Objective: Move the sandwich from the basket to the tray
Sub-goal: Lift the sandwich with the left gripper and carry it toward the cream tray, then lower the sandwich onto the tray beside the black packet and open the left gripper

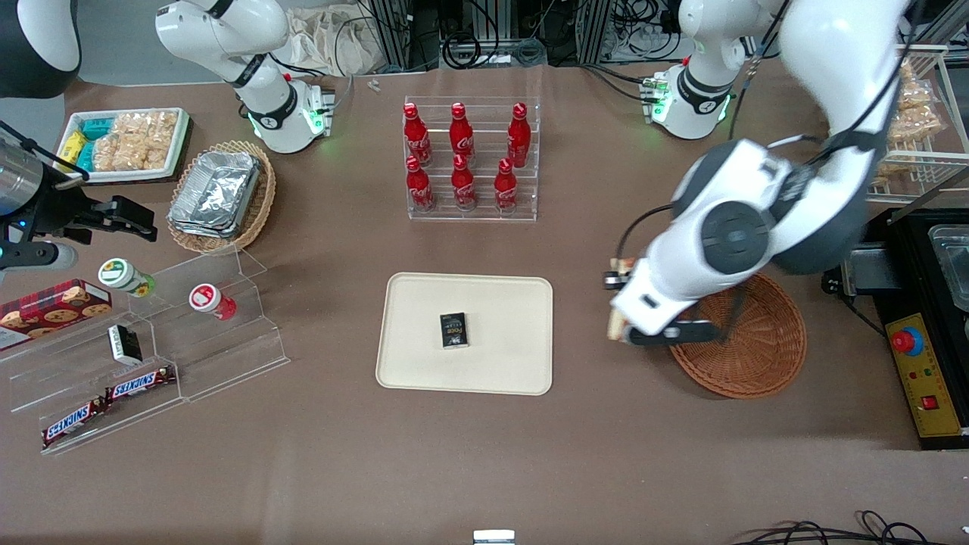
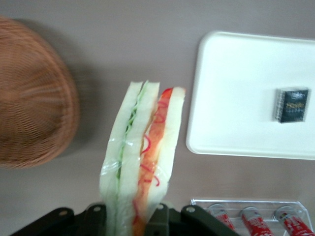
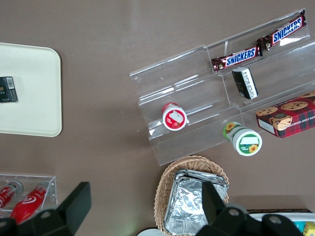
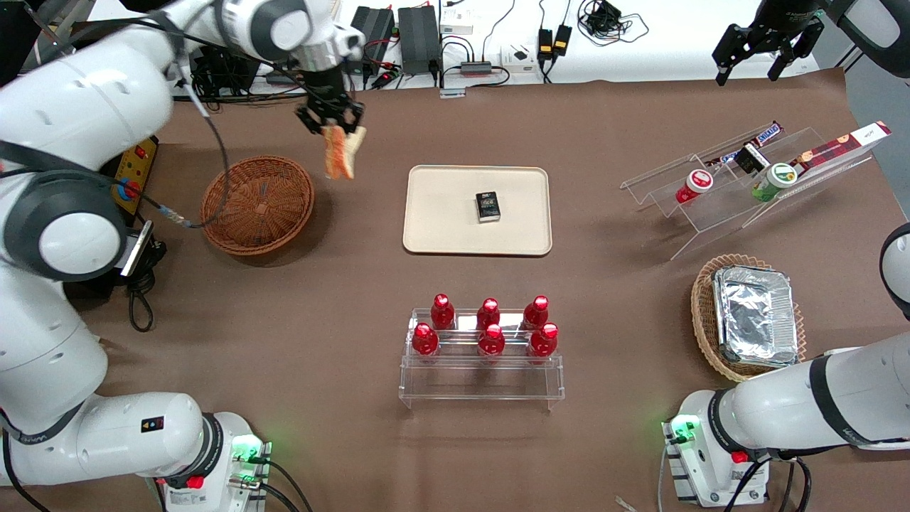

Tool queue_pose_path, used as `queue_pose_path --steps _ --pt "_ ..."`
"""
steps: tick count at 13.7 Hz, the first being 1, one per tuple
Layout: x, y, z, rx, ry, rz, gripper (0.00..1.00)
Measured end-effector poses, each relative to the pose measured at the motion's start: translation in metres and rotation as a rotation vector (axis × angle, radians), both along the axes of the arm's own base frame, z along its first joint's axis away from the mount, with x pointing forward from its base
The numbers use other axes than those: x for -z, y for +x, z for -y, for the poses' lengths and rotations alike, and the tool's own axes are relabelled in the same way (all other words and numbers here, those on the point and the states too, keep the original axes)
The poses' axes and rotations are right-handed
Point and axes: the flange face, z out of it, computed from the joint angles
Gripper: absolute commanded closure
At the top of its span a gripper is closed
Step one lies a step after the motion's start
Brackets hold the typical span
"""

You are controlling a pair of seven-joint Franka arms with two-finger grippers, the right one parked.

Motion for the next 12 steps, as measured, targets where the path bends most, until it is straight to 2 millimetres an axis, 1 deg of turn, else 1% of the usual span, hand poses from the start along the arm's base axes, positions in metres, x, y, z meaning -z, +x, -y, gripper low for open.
queue_pose_path --steps 2,3,4,6,8,9,10,12 --pt "0.039 -0.002 0.052 0.05 -0.029 0.016 1.0" --pt "0.06 -0.002 0.072 0.054 -0.042 0.026 1.0" --pt "0.081 -0.003 0.087 0.059 -0.048 0.031 1.0" --pt "0.12 -0.006 0.105 0.071 -0.034 0.029 1.0" --pt "0.157 -0.011 0.116 0.062 0.009 0.026 1.0" --pt "0.171 -0.013 0.12 0.043 0.029 0.033 1.0" --pt "0.18 -0.014 0.124 0.024 0.036 0.045 1.0" --pt "0.185 -0.013 0.127 -0.016 0.043 0.053 1.0"
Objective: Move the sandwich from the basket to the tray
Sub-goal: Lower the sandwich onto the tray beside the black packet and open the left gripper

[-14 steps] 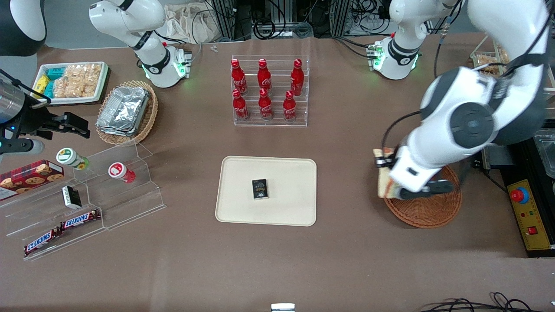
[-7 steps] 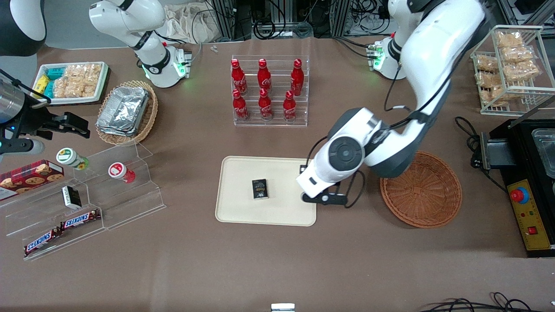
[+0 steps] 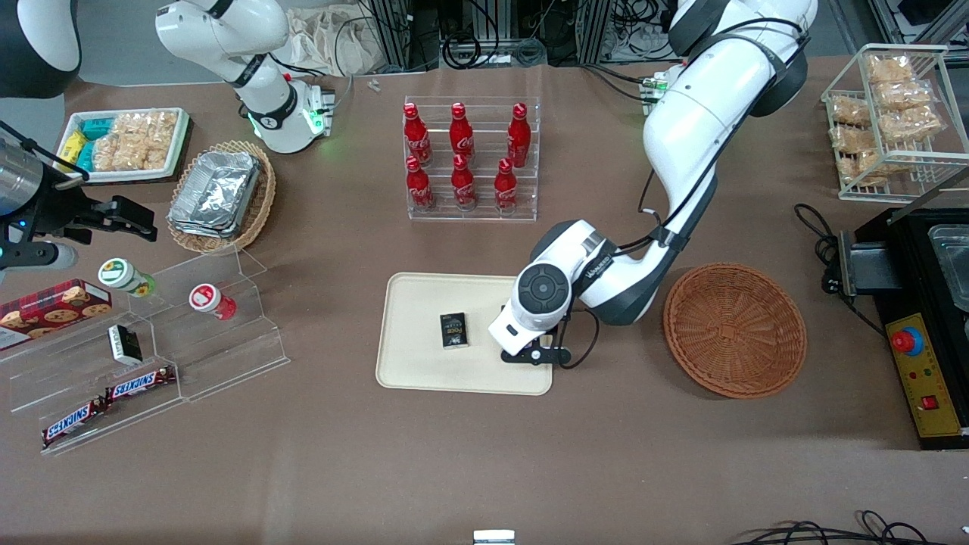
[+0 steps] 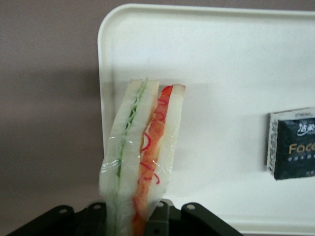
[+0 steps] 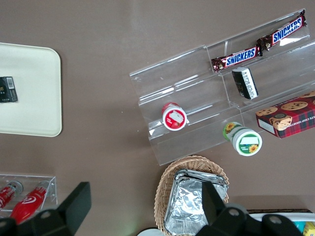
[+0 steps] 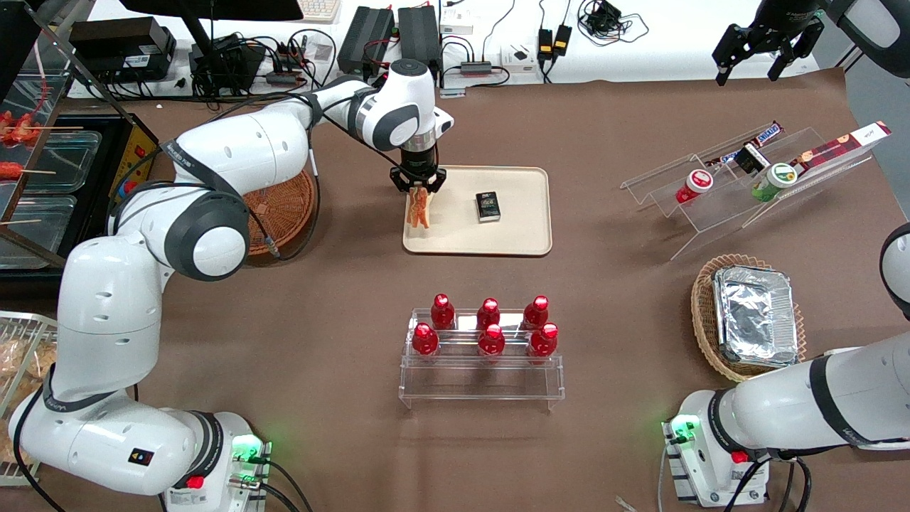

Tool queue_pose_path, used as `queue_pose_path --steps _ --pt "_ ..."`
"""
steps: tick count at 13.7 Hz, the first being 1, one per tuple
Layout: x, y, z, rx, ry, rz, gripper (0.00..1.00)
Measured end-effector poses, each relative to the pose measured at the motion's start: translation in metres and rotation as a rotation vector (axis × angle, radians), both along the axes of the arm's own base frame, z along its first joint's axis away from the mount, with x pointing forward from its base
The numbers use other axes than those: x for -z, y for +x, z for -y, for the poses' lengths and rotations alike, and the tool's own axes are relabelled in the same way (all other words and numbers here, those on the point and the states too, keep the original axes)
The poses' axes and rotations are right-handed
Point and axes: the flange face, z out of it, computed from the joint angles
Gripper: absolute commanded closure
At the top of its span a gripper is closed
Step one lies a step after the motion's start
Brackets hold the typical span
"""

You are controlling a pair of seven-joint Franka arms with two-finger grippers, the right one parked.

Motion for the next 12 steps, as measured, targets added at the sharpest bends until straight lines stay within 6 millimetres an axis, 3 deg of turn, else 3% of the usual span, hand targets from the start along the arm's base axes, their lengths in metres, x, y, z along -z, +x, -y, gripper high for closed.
queue_pose_path --steps 1,2,4,5,9,12 --pt "0.002 0.001 0.0 -0.022 0.0 0.003 0.99" --pt "0.004 0.002 0.001 -0.039 -0.008 0.011 0.89" --pt "0.01 0.002 0.003 -0.054 -0.016 0.016 0.15" --pt "0.012 0.002 0.003 -0.057 -0.017 0.015 0.01" --pt "0.01 0.006 0.002 -0.063 -0.021 0.023 0.01" --pt "-0.007 0.015 -0.003 -0.078 -0.021 0.035 0.01"
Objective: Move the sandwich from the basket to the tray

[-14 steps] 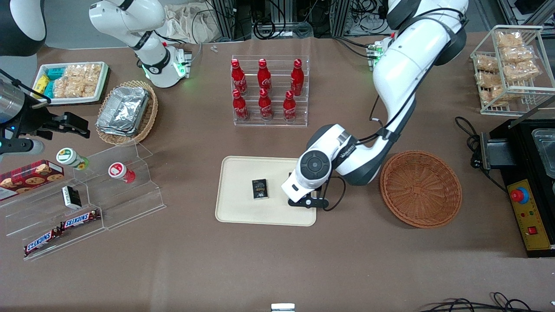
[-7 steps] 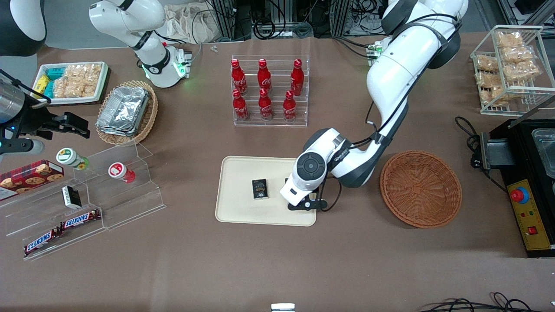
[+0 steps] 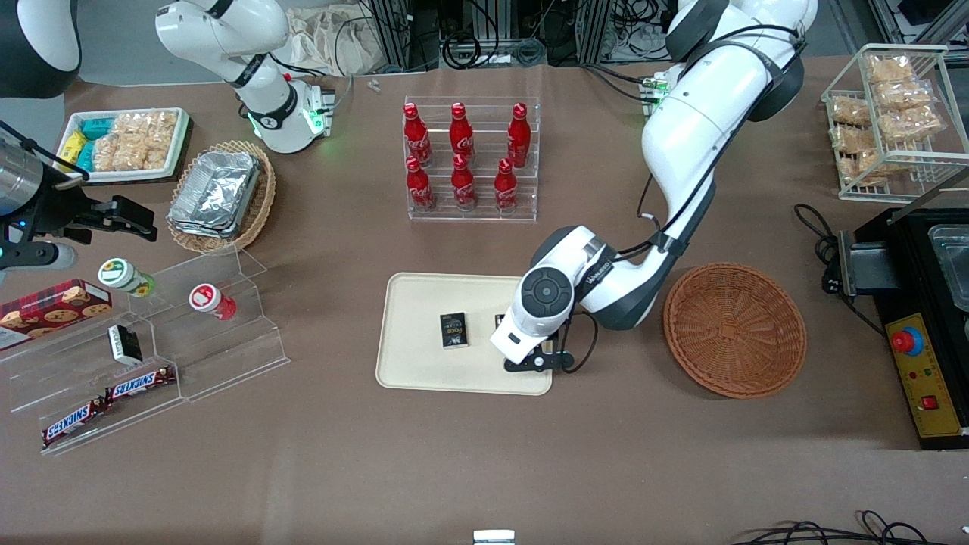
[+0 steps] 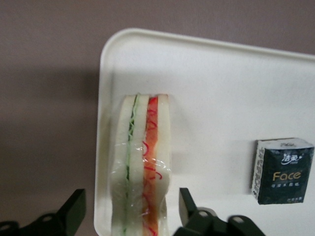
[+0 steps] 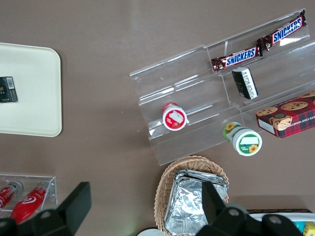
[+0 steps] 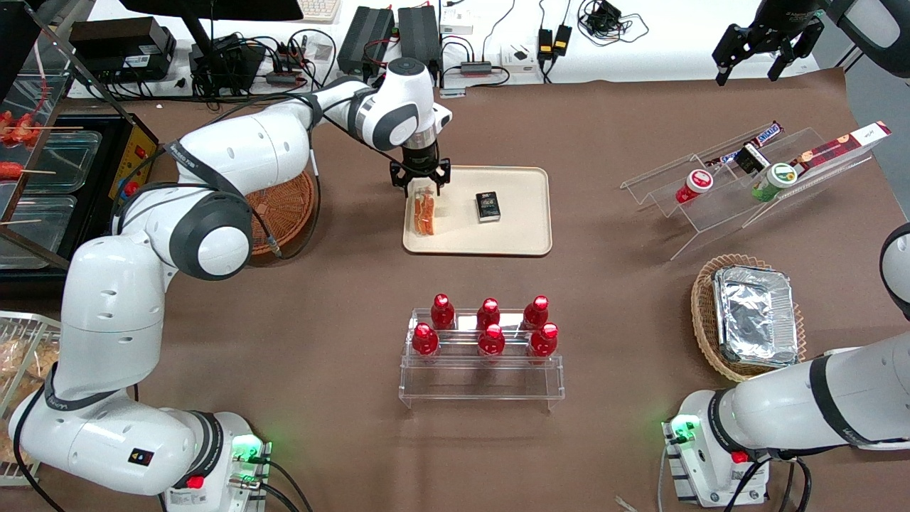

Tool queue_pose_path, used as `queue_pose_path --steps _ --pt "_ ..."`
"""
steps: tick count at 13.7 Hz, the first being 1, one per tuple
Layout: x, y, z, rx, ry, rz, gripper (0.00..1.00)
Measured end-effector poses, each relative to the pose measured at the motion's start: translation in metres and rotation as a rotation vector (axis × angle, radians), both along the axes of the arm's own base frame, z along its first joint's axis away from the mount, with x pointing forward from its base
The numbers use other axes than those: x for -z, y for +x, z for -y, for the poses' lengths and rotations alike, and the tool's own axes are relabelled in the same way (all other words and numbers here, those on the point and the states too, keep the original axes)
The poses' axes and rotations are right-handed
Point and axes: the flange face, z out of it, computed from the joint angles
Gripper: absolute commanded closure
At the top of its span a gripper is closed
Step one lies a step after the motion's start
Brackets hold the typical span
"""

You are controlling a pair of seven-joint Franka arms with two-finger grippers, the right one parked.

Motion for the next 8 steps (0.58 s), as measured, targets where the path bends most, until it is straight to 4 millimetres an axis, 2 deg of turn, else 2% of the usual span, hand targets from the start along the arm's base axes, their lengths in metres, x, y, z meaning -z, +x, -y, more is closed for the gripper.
queue_pose_path --steps 2,4,6,8 --pt "-0.025 0.007 -0.014 -0.016 0.029 -0.01 0.01" --pt "-0.068 0.013 -0.034 -0.037 0.063 -0.006 0.01" --pt "-0.119 0.02 -0.07 -0.079 0.102 0.002 0.0" --pt "-0.162 0.029 -0.12 -0.14 0.123 0.025 0.01"
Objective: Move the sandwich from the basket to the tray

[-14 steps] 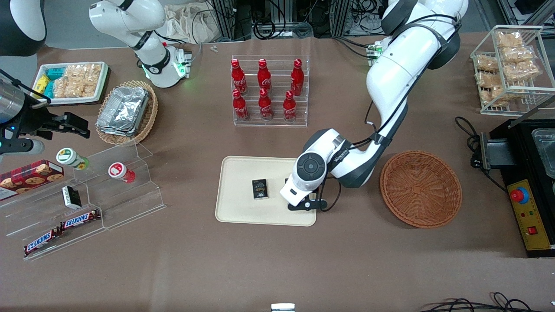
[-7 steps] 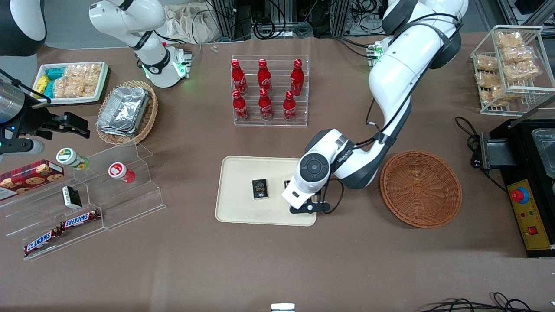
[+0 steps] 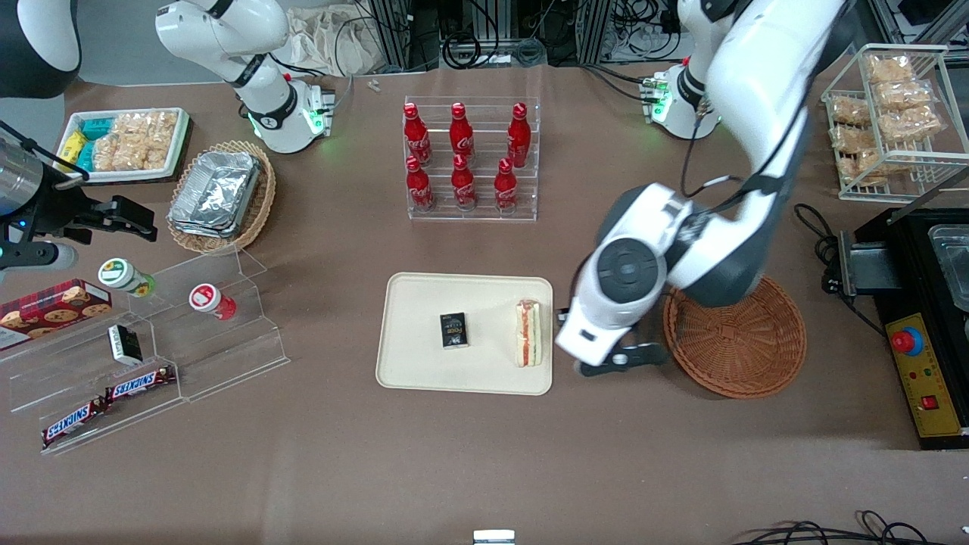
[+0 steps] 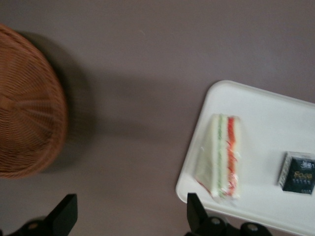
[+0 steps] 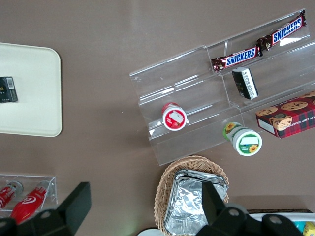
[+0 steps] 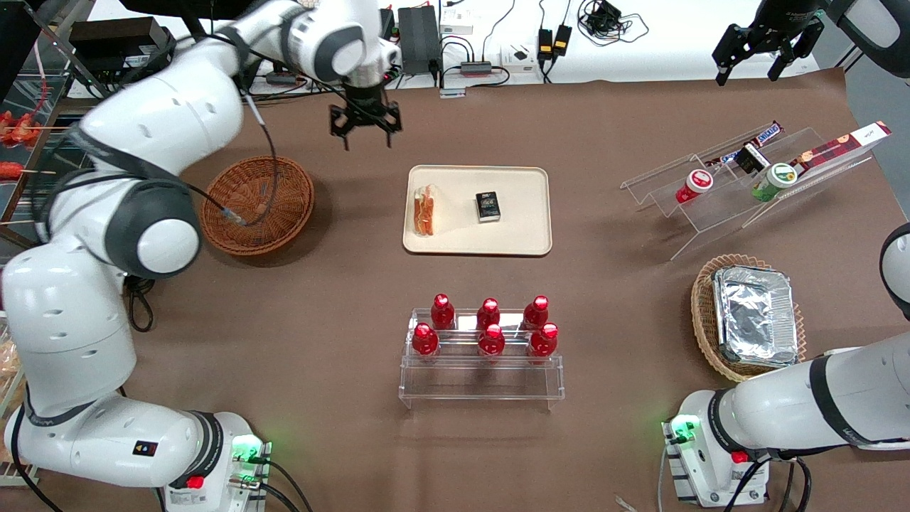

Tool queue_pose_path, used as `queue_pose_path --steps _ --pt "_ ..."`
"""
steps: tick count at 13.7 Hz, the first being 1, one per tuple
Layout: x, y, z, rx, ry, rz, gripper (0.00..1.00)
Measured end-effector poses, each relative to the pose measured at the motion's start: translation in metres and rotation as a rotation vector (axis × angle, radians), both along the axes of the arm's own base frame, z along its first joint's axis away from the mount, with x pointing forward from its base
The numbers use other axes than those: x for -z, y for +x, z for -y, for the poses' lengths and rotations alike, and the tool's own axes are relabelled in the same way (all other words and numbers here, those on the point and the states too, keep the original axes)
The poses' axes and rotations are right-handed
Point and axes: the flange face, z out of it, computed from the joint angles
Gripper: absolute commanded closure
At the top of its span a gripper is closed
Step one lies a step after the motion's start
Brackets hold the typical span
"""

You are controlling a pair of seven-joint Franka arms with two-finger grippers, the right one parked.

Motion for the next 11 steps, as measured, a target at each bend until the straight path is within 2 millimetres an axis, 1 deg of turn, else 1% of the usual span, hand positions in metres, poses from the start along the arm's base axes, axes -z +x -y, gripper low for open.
queue_pose_path --steps 1,2,3,5,7,11 --pt "-0.016 0.0 -0.025 -0.024 0.009 0.012 0.01" --pt "-0.03 -0.004 -0.046 -0.045 0.014 0.021 0.01" --pt "-0.042 -0.012 -0.061 -0.055 0.022 0.028 0.01" --pt "-0.055 -0.03 -0.08 -0.024 0.054 0.03 0.01" --pt "-0.063 -0.039 -0.106 0.035 0.03 0.007 0.01" --pt "-0.087 -0.041 -0.198 0.143 -0.067 -0.014 0.01"
